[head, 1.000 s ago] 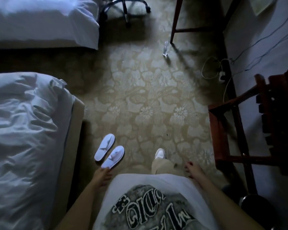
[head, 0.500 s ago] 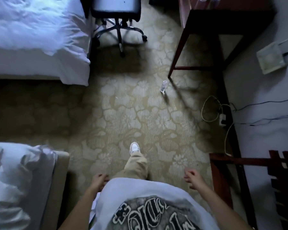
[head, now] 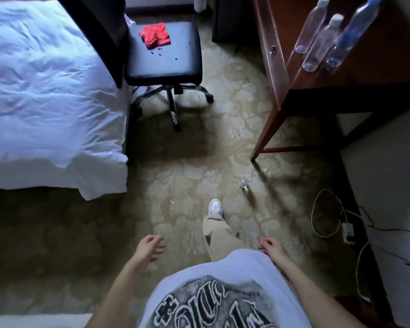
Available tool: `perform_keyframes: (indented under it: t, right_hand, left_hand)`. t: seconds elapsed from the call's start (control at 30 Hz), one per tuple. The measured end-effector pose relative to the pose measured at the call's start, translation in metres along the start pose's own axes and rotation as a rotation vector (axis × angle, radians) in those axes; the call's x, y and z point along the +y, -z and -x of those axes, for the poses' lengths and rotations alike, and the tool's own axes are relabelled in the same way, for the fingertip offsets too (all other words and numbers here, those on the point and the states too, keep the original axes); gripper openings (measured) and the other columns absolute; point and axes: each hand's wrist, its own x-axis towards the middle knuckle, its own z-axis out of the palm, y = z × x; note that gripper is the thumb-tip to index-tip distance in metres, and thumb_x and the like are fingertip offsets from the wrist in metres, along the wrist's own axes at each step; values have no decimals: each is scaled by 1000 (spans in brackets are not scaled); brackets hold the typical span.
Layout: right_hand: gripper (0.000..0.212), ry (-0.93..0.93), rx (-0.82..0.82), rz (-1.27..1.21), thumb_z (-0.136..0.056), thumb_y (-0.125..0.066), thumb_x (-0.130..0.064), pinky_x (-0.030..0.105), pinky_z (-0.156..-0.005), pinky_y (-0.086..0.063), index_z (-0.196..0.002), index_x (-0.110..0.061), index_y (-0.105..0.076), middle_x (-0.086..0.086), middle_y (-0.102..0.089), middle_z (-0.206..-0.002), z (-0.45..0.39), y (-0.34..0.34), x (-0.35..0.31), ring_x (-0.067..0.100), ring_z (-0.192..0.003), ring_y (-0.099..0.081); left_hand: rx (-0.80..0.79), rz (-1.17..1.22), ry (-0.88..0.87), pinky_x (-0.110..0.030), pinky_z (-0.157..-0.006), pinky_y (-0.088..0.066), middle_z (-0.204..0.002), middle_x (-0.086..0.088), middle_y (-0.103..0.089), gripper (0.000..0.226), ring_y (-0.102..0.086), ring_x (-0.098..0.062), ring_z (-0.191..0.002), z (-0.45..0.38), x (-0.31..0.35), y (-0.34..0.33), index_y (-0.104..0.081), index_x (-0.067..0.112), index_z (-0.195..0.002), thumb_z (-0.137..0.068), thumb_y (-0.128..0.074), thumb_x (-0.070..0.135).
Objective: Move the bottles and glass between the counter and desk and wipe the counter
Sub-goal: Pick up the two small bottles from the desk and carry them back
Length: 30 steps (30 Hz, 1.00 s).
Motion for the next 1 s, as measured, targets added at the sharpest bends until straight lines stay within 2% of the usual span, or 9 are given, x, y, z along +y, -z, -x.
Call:
perform_keyframes:
  t: [0.13, 0.23, 0.33, 0.47, 0.6, 0.7, 0.8, 0.9, 1.0]
  right_hand:
    - [11, 64, -60, 42, -98, -50, -17, 28, -58, -39, -89, -18, -57, 13, -62, -87, -65, 5, -154, 17, -69, -54]
    - [12, 162, -14, 60, -98, -51, -26, 25, -61, -40, -87, -27, -57, 6, -68, -95, -95, 21, -265, 14, -78, -61]
    - [9, 232, 11, 32, -98, -50, -22, 21, -60, -40, -98, -21, -59, 2, -67, -95, -125, 39, -345, 10, -80, -62]
    - [14, 178, 117, -69, -99, -50, -15, 9, -47, -38, -107, -9, -59, 10, -68, -97, -170, 59, -391, 14, -76, -59]
    - [26, -46, 262, -263, -97, -53, -16, 19, -52, -36, -113, 5, -56, 6, -61, -82, -183, 68, -393, 14, -68, -53]
    - [24, -94, 409, -492, -94, -59, -12, 20, -56, -36, -112, 2, -54, 22, -62, -105, -176, 76, -416, 18, -78, -55]
    - [39, -27, 642, -688, -85, -70, -11, 24, -74, -42, -119, -5, -52, 21, -58, -120, -169, 94, -457, 22, -94, -56]
    - [58, 91, 785, -793, -74, -82, -19, 26, -93, -40, -123, -12, -50, 9, -56, -125, -167, 117, -496, 19, -112, -54]
    - [79, 210, 889, -846, -63, -89, -25, 23, -98, -42, -129, -14, -47, 1, -51, -132, -178, 146, -530, 12, -122, -50]
  left_hand:
    - [80, 36, 146, -14, -37, -30, -65, -10, -54, 19, -48, -10, -35, -36, 64, 12, -59, 1, -87, -98, -52, 15]
    - [84, -11, 120, -25, -55, -42, -79, -13, -65, 20, -59, -19, -65, -65, 141, 16, -63, 4, -83, -96, -56, 17]
    - [43, -35, 61, -27, -61, -43, -81, -9, -63, 18, -57, -19, -73, -105, 231, 11, -64, 6, -86, -97, -55, 17]
    - [-55, -114, 27, -19, -41, -36, -61, -9, -50, 20, -43, -15, -51, -187, 352, -14, -60, -2, -82, -97, -54, 9]
    - [-181, -267, -112, -16, -41, -43, -59, -8, -57, 19, -50, -14, -50, -254, 502, -55, -58, 0, -79, -96, -55, 8]
    - [-328, -422, -288, -14, -40, -43, -71, -8, -62, 21, -55, -10, -50, -273, 618, -96, -60, -1, -98, -92, -64, 18]
    - [-482, -707, -545, -19, -57, -50, -89, -3, -67, 44, -64, -12, -71, -267, 726, -147, -62, 14, -108, -75, -80, 38]
    - [-688, -836, -755, -24, -76, -55, -109, 2, -64, 74, -64, -11, -98, -250, 807, -219, -58, 23, -116, -54, -87, 54]
    - [-830, -940, -1022, -17, -79, -49, -120, 6, -54, 87, -57, -3, -105, -222, 848, -298, -50, 23, -127, -53, -91, 43]
